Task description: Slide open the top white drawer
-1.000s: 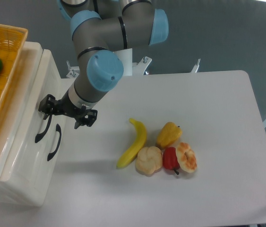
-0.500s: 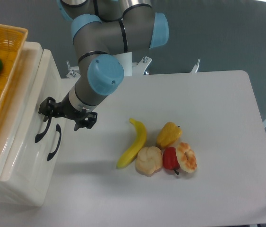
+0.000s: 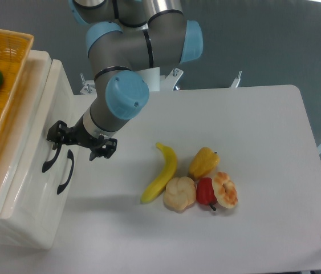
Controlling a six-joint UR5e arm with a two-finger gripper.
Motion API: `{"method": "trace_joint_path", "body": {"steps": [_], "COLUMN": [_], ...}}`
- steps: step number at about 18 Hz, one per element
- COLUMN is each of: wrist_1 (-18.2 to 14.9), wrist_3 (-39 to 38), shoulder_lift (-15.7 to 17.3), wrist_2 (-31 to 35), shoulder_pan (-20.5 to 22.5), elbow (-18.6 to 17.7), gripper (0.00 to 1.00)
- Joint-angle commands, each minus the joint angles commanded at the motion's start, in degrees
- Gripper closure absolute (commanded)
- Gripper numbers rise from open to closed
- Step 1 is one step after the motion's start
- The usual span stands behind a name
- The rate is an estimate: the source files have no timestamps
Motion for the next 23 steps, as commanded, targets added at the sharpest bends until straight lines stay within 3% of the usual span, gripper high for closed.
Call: {"method": "trace_joint_path", "body": {"steps": [3,23], "wrist_1": [1.23,1.41], "wrist_3": [0.09,0.26], "shoulder_lift": [-0.26,0.18], "wrist_2": [0.7,6.15], "shoulder_pan": [-0.35,-1.14], "elbow": [0.0,0.88], "gripper": [0.0,0.0]}}
